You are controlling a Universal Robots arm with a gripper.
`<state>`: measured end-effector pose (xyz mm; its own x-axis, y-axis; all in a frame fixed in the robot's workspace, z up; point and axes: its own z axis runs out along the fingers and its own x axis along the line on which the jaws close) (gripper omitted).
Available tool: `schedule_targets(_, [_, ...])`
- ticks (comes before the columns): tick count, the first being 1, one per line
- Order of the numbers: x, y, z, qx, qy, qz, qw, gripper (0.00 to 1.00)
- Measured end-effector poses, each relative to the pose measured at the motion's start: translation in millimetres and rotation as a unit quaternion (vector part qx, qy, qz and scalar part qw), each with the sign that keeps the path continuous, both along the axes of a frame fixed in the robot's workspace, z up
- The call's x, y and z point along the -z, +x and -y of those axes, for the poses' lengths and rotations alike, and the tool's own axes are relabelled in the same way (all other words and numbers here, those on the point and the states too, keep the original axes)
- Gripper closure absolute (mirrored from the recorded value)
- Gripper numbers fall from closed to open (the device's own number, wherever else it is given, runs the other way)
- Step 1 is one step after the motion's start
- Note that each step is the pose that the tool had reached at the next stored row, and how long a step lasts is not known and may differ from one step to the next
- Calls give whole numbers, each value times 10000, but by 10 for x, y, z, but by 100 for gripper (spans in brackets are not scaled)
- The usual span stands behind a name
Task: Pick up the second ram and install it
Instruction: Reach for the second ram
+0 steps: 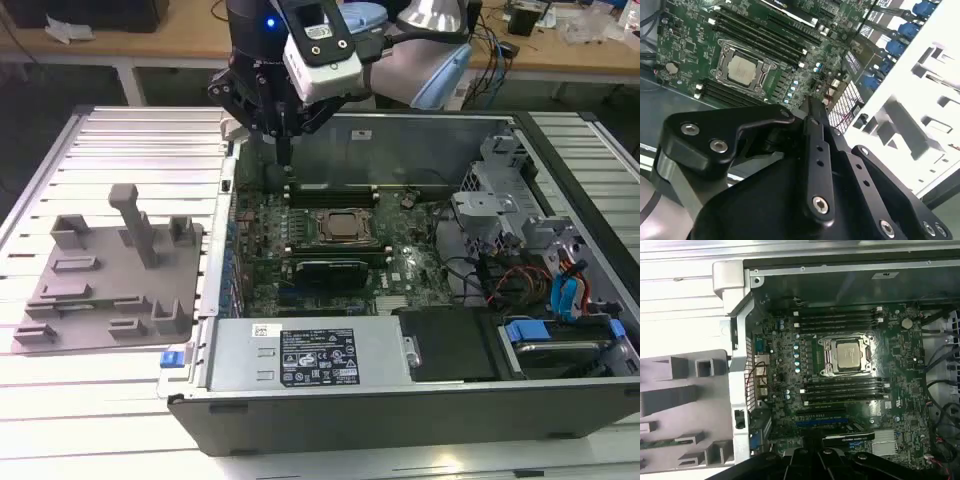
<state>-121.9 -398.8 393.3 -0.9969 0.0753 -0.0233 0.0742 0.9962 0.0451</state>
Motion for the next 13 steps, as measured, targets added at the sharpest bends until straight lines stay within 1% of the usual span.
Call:
schedule_targets(1, [0, -160, 0, -1, 0, 1, 10000, 92])
schedule_targets(2, [0, -295, 0, 0, 0, 1, 10000, 92])
schedule_targets(4, [0, -376, 0, 0, 0, 1, 10000, 92])
schedule_targets(5, [1, -434, 0, 0, 0, 1, 10000, 92])
schedule_targets(8, [2, -515, 0, -1, 0, 1, 10000, 92])
schedule_targets(11, [5, -646, 0, 0, 0, 1, 10000, 92])
schedule_targets(13, [6, -677, 0, -1, 0, 2, 10000, 92])
